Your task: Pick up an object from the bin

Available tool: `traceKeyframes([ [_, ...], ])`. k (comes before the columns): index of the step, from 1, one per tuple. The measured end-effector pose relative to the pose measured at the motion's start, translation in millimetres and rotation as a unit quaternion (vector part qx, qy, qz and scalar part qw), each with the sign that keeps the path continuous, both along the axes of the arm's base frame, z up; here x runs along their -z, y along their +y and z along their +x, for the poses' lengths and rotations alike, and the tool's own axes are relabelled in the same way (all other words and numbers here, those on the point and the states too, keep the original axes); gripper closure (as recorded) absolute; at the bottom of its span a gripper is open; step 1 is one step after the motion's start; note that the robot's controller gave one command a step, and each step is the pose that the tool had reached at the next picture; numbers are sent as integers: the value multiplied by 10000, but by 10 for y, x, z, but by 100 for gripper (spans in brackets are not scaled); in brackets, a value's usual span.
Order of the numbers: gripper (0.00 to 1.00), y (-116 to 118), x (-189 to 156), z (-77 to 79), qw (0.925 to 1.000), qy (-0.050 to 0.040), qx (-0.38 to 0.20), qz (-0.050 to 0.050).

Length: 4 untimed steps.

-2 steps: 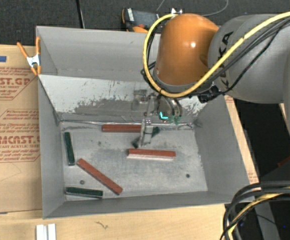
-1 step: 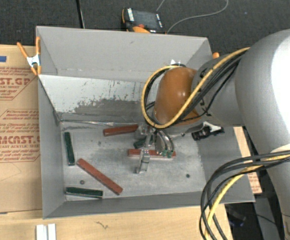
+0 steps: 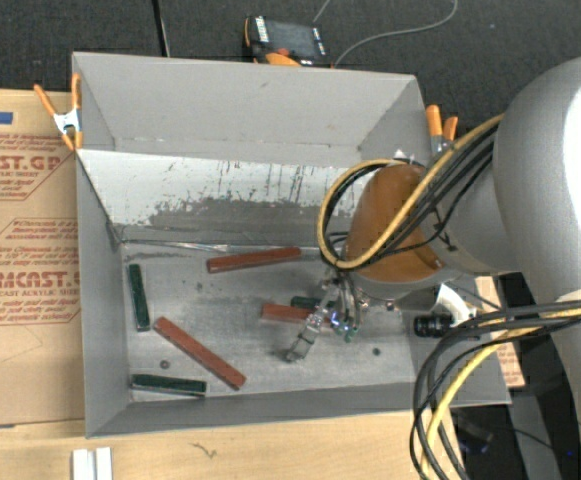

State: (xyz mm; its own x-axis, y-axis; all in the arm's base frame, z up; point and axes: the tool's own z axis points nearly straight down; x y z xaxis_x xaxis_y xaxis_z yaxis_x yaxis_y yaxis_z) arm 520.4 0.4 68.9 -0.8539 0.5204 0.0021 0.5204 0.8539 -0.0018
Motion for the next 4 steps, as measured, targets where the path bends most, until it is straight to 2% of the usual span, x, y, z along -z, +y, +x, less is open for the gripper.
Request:
traceKeyframes([
  [1,100,8,-5,9,10000,-11,-7,6],
  [2,100,111,-1325,210,9999,-63,115,7],
  [3,100,217,-870,-68,9968,2,-800,3],
  [4,0,215,-880,-60,9968,-12,-795,3],
])
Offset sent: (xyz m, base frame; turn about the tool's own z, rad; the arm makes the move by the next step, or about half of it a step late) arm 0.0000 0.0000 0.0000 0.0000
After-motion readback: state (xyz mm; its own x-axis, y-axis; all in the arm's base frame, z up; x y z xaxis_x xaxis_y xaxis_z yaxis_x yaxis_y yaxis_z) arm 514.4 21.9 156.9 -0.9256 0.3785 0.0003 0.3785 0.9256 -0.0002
